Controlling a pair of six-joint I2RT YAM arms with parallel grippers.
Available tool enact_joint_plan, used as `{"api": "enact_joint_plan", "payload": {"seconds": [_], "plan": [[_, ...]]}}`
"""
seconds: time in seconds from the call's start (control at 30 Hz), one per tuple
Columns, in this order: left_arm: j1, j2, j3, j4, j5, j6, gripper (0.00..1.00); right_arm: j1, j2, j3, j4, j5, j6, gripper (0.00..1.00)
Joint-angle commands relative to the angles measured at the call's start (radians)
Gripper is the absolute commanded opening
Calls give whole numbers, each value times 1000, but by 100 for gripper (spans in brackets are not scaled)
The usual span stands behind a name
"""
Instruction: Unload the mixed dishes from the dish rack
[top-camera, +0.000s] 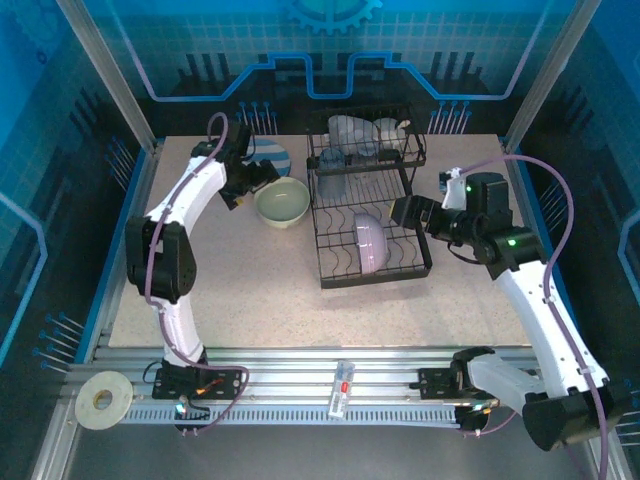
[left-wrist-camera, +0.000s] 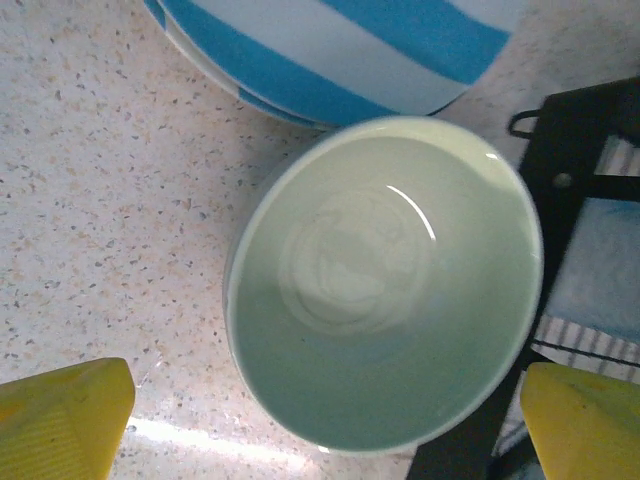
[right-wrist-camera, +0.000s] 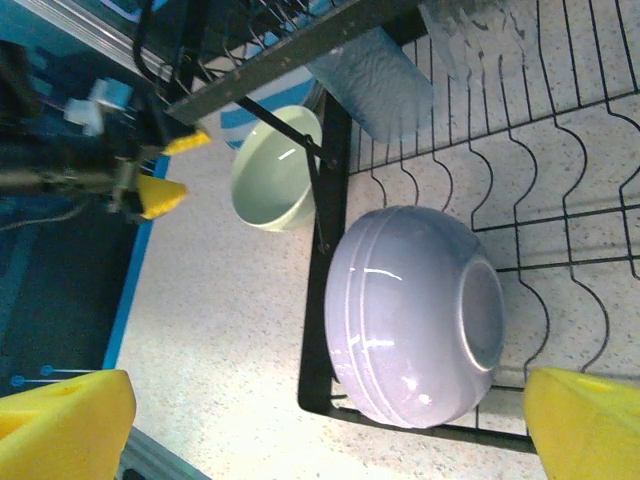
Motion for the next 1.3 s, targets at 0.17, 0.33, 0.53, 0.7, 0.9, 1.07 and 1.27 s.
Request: {"api": "enact_joint_plan", "payload": {"seconds": [0.17,0.33,0.53,0.7,0.9,1.07,1.27], "plan": [[-5,-180,-46,51,196,94,99,81,74,-7,-50,62,-63,100],[-9,-264,-126,132,360,75,99,126,143,-7,-45,97,-81,100],[-44,-346,-213,168,401,82,99,132,250,4,-26,83,-125,100],[-56,-388,-275,189,442,85,99,139,318,32,-21,77,-148,100],[-61,-428,-335,249,542,88,99,145,357,46,-10,70,-141,100],[-91,-449,-381,339,651,83,99,159,380,53,-6,60,-132,100],[-138,-431,-404,362,666,72,99,173,408,71,-5,73,-125,100]]}}
